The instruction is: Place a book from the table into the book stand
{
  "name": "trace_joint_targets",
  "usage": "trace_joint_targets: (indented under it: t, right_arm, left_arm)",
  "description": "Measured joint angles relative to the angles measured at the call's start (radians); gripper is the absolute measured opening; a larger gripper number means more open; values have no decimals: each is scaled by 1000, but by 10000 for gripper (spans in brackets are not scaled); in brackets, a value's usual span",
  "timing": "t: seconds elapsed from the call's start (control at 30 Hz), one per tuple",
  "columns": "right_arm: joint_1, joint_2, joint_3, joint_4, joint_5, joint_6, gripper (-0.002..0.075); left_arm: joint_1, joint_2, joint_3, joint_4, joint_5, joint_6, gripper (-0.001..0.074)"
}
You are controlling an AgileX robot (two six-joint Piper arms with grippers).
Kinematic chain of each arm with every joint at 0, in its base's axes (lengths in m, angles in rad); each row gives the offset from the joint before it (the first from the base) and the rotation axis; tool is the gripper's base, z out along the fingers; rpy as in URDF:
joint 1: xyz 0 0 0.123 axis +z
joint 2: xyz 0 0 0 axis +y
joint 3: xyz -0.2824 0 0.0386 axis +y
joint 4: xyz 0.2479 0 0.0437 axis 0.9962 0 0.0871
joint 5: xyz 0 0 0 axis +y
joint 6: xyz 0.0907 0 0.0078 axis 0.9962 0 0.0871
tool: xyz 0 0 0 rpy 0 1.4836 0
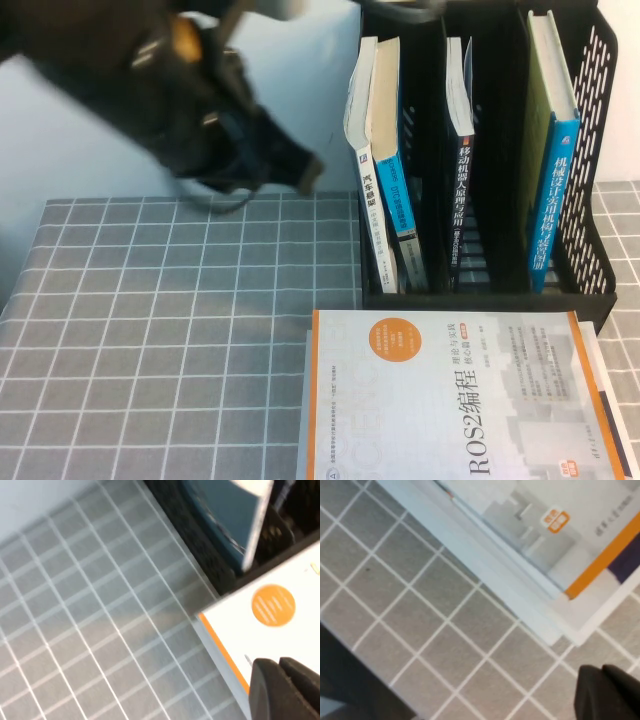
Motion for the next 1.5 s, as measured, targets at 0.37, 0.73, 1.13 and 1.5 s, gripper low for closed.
trace_joint_targets:
  t: [0.37, 0.73, 1.13, 1.5]
  right_arm:
    - [16, -253, 60, -10, -382, 41, -3]
    - [16, -549, 310, 385, -614, -236, -3]
    - [16, -560, 332, 455, -388, -238, -3]
    - [16, -535, 350, 716, -942, -111, -3]
  left_arm:
    - [0, -522, 652, 23, -625, -68, 1]
    - [0, -683, 1044, 24, -965, -81, 0]
    - [0, -682, 1069, -56, -995, -109, 0]
    - [0, -682, 1068, -57, -995, -109, 0]
